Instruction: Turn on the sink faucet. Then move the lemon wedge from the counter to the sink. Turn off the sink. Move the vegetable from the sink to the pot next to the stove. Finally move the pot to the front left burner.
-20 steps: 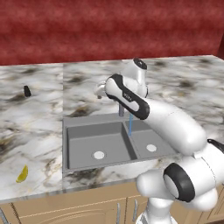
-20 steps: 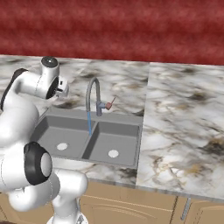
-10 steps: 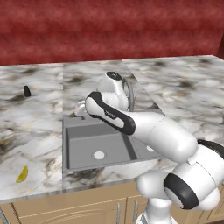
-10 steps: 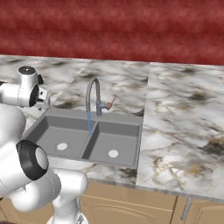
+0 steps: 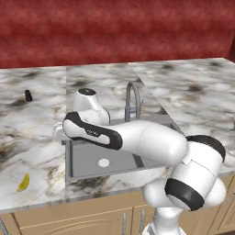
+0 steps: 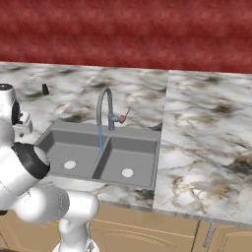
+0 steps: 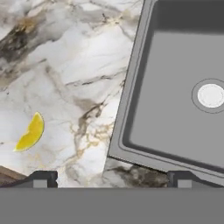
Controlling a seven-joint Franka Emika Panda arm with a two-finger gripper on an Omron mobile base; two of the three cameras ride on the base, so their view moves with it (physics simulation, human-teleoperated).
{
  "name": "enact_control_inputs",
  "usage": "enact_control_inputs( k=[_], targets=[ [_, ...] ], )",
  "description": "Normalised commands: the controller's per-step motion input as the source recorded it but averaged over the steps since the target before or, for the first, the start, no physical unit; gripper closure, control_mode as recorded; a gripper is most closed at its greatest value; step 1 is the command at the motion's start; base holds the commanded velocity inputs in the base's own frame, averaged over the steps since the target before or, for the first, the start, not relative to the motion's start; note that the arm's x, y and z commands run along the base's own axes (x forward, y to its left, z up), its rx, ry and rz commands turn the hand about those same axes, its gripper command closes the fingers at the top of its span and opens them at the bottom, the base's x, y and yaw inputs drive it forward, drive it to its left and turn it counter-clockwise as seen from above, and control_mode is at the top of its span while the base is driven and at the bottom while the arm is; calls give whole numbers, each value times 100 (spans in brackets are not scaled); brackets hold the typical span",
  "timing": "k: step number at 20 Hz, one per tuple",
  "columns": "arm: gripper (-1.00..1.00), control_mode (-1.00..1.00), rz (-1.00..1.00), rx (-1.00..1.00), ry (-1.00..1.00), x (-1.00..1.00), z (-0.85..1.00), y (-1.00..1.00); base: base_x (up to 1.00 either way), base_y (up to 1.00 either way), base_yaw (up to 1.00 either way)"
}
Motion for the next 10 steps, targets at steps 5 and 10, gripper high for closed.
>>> enact_control_inputs(
  k=[5,10],
  targets=[
    [-100,-100,0,-9,20,-27,-22,78,0,0,0],
    [-100,-100,0,-6,20,-29,-25,65,0,0,0]
  ],
)
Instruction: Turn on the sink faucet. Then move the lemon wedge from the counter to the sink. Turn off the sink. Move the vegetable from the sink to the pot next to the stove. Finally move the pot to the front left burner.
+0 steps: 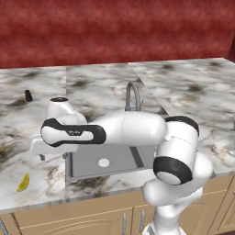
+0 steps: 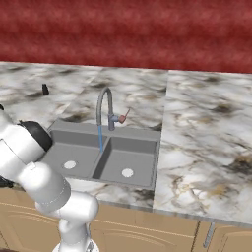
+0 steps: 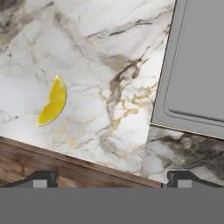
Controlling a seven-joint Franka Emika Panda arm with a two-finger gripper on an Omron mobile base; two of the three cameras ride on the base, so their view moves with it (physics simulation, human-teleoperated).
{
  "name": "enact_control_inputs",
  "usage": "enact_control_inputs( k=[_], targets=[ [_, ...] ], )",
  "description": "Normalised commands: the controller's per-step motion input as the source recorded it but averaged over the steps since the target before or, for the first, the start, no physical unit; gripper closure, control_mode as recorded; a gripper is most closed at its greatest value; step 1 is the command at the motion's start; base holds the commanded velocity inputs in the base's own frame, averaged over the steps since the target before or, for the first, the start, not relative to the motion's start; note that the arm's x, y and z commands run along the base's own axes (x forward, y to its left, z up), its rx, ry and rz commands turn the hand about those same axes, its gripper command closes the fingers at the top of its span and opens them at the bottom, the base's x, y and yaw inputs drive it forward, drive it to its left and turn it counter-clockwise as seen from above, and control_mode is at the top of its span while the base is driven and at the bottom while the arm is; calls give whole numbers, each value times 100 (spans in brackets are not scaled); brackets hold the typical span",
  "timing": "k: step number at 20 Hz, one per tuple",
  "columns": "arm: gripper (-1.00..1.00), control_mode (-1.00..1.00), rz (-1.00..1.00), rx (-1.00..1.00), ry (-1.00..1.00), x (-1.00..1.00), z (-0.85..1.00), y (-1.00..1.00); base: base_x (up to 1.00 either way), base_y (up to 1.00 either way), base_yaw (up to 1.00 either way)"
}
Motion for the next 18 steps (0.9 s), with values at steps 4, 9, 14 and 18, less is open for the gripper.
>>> enact_control_inputs(
  k=[4,9,14,18],
  targets=[
    [-100,-100,-3,-5,9,-33,-43,38,0,0,0],
    [-100,-100,-14,-3,0,-35,-40,17,0,0,0],
    [-100,-100,-19,0,2,-23,-17,12,0,0,0],
    [-100,-100,-22,-1,7,-9,-18,15,0,0,0]
  ],
)
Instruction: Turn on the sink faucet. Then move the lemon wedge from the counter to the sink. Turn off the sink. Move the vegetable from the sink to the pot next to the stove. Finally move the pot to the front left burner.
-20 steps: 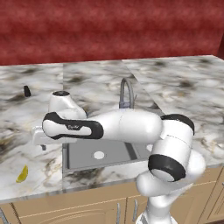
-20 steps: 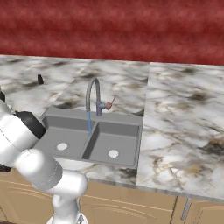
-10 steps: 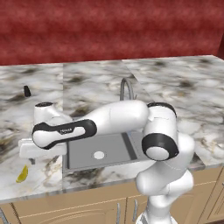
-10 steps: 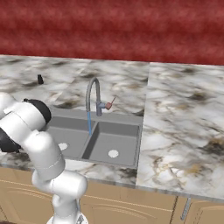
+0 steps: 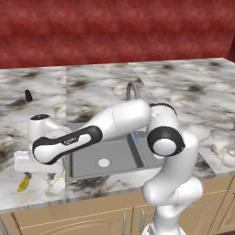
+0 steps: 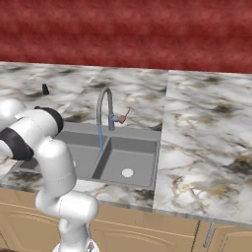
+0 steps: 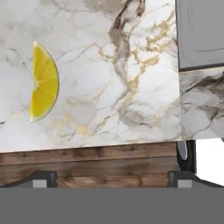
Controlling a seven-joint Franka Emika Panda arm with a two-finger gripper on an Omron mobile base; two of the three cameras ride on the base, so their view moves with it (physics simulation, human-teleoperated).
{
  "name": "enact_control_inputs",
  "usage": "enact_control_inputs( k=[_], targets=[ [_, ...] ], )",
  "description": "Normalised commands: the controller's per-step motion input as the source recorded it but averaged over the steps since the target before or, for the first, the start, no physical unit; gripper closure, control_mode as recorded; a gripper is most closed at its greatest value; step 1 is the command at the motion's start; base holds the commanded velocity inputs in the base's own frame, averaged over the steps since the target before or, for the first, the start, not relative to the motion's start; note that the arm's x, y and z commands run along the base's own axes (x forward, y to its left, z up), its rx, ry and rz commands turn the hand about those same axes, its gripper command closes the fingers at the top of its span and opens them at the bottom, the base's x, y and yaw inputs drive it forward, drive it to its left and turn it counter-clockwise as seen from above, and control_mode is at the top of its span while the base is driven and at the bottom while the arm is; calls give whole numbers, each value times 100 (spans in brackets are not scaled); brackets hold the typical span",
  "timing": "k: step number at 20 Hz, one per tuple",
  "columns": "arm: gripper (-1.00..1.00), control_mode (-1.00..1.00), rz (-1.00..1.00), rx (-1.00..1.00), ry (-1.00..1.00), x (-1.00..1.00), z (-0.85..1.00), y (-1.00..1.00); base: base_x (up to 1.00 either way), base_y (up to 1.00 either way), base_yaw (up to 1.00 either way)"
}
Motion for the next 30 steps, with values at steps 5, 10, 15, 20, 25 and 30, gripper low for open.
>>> enact_control_inputs(
  k=[5,10,15,20,25,30],
  targets=[
    [-100,-100,-22,-4,8,0,-24,9,0,0,0],
    [-100,-100,-18,-11,3,0,-7,26,0,0,0],
    [-100,-100,-10,-15,0,1,0,35,0,0,0],
    [-100,-100,-2,-11,0,11,0,32,0,0,0],
    [-100,-100,0,-3,0,32,-2,21,0,0,0],
    [-100,-100,2,-1,0,23,-24,2,0,0,0]
  ],
)
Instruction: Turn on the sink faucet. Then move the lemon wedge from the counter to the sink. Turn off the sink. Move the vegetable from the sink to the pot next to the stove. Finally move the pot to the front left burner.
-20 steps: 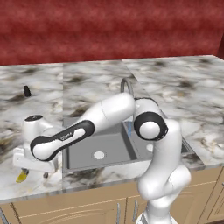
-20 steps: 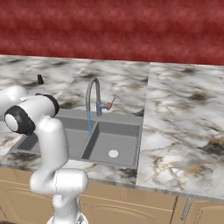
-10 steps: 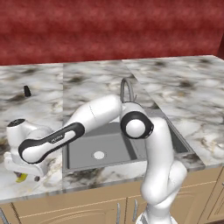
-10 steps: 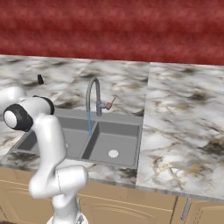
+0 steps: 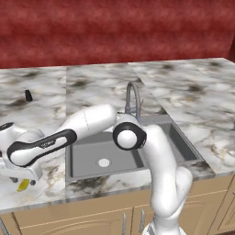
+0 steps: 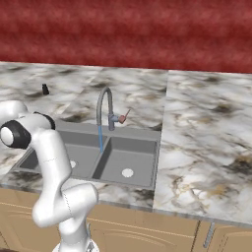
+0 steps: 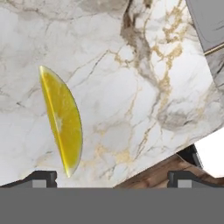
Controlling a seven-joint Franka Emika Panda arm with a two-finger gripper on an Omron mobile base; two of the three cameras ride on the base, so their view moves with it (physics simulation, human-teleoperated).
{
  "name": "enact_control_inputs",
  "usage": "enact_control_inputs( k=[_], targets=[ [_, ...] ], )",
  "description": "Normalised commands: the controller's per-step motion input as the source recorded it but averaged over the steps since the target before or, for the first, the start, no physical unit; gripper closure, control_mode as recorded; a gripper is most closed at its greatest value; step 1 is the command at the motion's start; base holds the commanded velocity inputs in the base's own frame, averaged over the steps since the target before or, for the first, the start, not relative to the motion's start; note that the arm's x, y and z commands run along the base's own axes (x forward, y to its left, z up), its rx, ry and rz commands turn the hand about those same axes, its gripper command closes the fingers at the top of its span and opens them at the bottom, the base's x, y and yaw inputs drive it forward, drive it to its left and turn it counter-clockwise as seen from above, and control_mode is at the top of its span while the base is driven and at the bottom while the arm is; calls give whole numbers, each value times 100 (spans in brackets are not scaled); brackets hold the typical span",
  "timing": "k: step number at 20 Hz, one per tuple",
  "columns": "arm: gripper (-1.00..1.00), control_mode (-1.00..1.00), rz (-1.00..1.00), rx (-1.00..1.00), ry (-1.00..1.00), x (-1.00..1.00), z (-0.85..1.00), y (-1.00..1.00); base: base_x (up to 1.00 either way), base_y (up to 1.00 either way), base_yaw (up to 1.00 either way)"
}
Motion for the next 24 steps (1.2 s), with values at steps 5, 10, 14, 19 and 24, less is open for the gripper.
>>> enact_control_inputs(
  k=[5,10,14,19,24],
  targets=[
    [-100,-100,5,0,0,21,-35,0,0,0,0],
    [-100,-100,5,0,0,32,-25,0,0,0,0],
    [-100,-100,3,0,0,27,-24,10,0,0,0],
    [-100,-100,0,-1,0,9,-27,24,0,0,0],
    [-100,-100,0,-1,0,0,-19,25,0,0,0]
  ],
)
